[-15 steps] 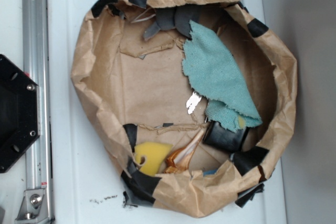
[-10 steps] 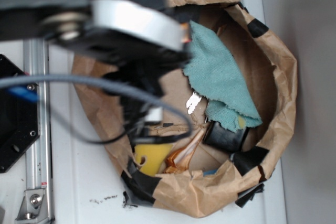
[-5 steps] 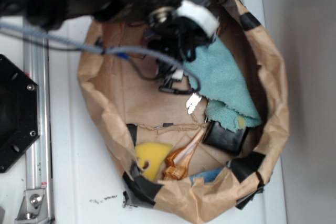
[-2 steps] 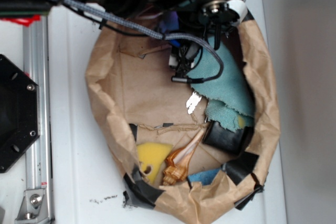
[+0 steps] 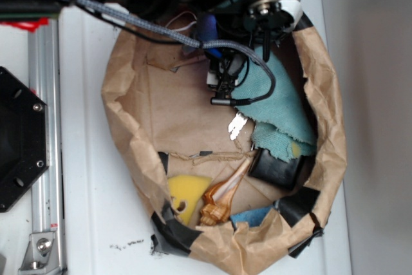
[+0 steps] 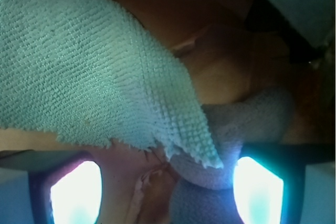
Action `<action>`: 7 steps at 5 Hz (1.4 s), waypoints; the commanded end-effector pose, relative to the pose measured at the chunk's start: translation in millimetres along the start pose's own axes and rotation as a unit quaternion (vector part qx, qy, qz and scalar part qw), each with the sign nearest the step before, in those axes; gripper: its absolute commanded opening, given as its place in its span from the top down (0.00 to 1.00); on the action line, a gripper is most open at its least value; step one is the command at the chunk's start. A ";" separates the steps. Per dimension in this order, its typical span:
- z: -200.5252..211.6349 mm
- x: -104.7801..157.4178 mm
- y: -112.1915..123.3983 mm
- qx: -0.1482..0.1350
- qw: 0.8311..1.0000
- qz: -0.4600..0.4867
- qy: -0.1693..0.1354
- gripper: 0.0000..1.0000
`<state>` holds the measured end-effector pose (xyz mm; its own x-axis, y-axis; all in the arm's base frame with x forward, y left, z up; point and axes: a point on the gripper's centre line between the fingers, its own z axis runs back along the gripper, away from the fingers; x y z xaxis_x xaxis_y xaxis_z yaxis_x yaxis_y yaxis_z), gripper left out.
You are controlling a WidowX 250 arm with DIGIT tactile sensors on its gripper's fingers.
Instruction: Grab the gray animal.
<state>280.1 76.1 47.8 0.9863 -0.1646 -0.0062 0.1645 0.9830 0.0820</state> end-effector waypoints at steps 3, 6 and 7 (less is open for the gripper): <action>39.1 2.0 12.4 0.002 0.998 0.008 -0.060 0.00; 3.2 5.9 21.0 0.061 0.997 0.001 -0.057 0.00; -15.9 5.2 12.0 0.049 0.998 -0.025 -0.031 0.00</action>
<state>281.6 95.2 27.4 0.9815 -0.1897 0.0277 0.1820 0.9674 0.1763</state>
